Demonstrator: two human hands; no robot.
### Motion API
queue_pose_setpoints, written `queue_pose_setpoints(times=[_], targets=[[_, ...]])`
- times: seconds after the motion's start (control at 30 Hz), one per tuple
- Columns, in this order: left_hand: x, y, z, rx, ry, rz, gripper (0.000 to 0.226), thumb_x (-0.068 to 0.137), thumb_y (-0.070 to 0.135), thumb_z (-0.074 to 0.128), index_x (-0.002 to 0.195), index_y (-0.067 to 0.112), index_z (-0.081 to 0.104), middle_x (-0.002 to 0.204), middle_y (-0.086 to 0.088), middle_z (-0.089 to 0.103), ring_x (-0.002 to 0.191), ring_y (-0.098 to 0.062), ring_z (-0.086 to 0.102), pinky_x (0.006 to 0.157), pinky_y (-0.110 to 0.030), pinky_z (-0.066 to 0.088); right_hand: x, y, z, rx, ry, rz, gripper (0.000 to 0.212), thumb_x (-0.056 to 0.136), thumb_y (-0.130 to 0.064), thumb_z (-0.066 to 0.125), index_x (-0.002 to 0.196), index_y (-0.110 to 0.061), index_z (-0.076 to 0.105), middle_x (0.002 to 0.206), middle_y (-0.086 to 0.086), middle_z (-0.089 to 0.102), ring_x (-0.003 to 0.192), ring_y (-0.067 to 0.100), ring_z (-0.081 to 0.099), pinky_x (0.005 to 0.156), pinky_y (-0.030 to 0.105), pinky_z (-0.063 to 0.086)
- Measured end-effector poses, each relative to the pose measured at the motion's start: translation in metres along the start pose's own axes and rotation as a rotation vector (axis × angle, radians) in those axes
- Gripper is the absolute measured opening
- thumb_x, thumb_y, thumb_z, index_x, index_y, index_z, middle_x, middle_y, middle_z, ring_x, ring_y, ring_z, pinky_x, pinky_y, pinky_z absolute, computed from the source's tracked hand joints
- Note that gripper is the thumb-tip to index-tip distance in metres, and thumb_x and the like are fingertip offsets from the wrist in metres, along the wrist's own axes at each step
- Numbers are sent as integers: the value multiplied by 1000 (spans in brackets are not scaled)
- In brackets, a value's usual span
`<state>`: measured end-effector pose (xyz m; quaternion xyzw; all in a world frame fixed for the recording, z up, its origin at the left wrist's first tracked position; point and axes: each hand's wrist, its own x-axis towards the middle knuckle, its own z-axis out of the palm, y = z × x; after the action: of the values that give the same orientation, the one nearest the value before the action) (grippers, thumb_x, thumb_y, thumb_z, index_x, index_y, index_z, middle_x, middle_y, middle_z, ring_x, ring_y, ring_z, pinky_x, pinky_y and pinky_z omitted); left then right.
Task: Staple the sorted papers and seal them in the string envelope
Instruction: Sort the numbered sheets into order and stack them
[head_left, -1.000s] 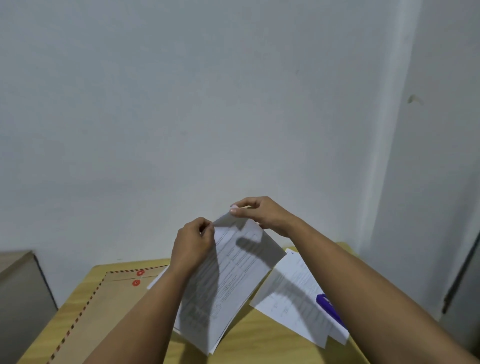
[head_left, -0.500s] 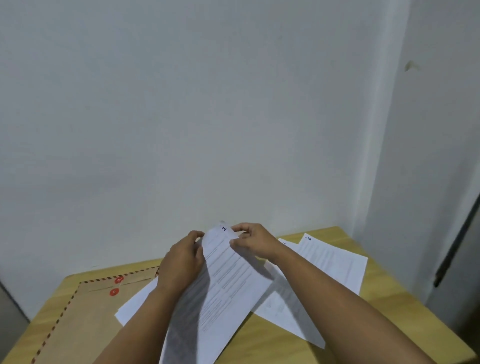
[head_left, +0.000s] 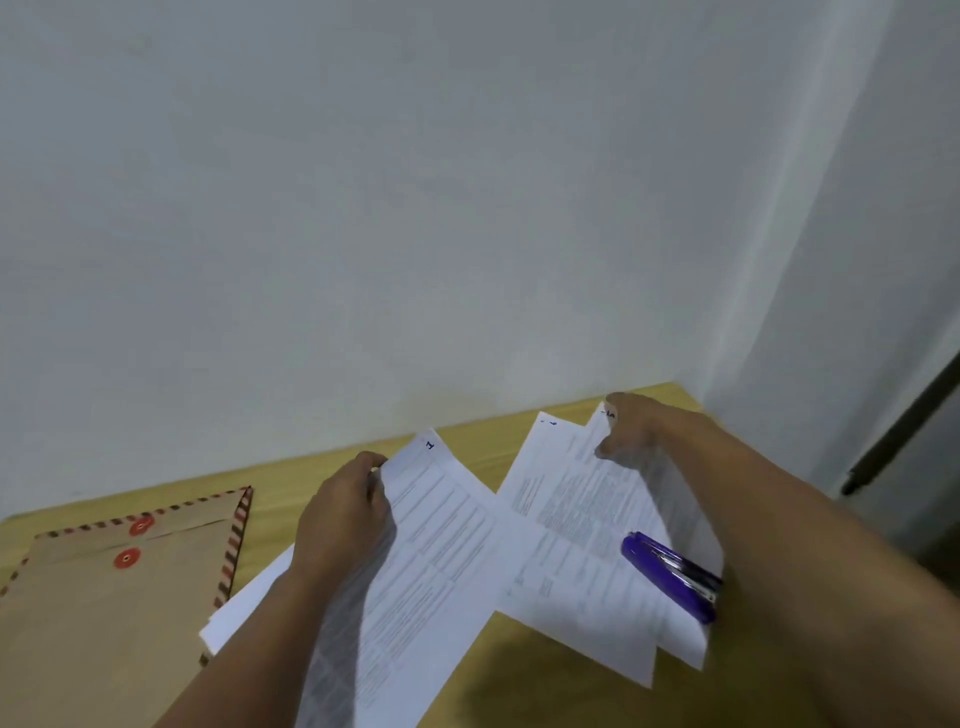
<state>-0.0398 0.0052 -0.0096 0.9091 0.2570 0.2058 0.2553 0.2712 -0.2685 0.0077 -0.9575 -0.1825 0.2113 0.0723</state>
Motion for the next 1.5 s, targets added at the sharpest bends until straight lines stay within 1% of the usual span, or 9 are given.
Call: queue_pose_setpoints(times=[0.1, 0.27, 0.43, 0.6, 0.77, 1.0, 1.2, 1.3, 1.5], targets=[[1, -7, 10, -28, -15, -3, 22, 97, 12, 52, 110, 26, 64, 91, 5, 72, 83, -22, 65, 65, -38, 51, 28, 10, 4, -31, -6, 6, 102, 22, -72, 80, 110, -28, 50, 129, 1, 63, 111, 26, 63, 97, 43, 57], [-1, -9, 16, -43, -43, -10, 23, 98, 13, 52, 108, 31, 63, 84, 11, 71, 79, -18, 65, 65, -40, 53, 3, 2, -11, 3, -14, 32, 89, 49, -59, 98, 117, -16, 62, 119, 1, 68, 102, 25, 64, 95, 42, 57], [0, -9, 13, -56, -53, -10, 25, 97, 12, 51, 107, 30, 64, 83, 12, 71, 79, -14, 65, 66, -41, 55, 24, 14, -9, -39, -19, 112, 124, -2, -89, 79, 102, -23, 67, 122, 6, 64, 113, 29, 58, 99, 41, 55], [-2, -5, 9, -64, -59, -15, 25, 96, 10, 52, 106, 30, 64, 81, 12, 70, 77, -13, 64, 66, -41, 55, -8, 0, -14, 22, 8, 94, 96, 47, -69, 95, 120, -19, 59, 128, 7, 58, 121, 29, 54, 104, 42, 50], [-2, -3, 3, -61, -63, -4, 24, 97, 11, 52, 107, 30, 64, 83, 14, 70, 78, -11, 64, 65, -40, 55, 9, 17, -8, 101, -7, 61, 129, 11, -76, 92, 118, -22, 45, 114, -5, 59, 111, 25, 61, 102, 48, 51], [-1, -1, -1, -65, -63, 11, 24, 97, 12, 52, 107, 31, 64, 86, 15, 70, 80, -9, 64, 65, -40, 55, 6, 19, -5, 196, 30, 20, 68, 55, -44, 101, 101, -19, 57, 105, -2, 65, 96, 20, 62, 79, 34, 50], [1, -2, 0, -67, -69, 22, 24, 98, 14, 52, 106, 34, 63, 85, 17, 70, 80, -7, 64, 65, -42, 56, 18, 20, 3, 247, 260, 87, 12, 75, -33, 72, 80, -24, 69, 93, -4, 72, 92, 22, 64, 95, 41, 45], [-1, 0, -3, -69, -65, 34, 24, 98, 13, 53, 107, 33, 64, 85, 16, 70, 79, -7, 64, 64, -42, 55, 4, 12, -2, 204, 406, 137, 15, 92, -28, 65, 79, -24, 73, 86, -13, 65, 96, 22, 58, 88, 41, 25], [-9, 18, -28, -91, -36, 79, 23, 98, 11, 54, 107, 30, 63, 86, 14, 70, 79, -8, 63, 64, -37, 53, -32, 2, -42, 366, 484, -13, 21, 95, -33, 70, 79, -21, 75, 81, -13, 71, 93, 16, 64, 86, 40, 23]])
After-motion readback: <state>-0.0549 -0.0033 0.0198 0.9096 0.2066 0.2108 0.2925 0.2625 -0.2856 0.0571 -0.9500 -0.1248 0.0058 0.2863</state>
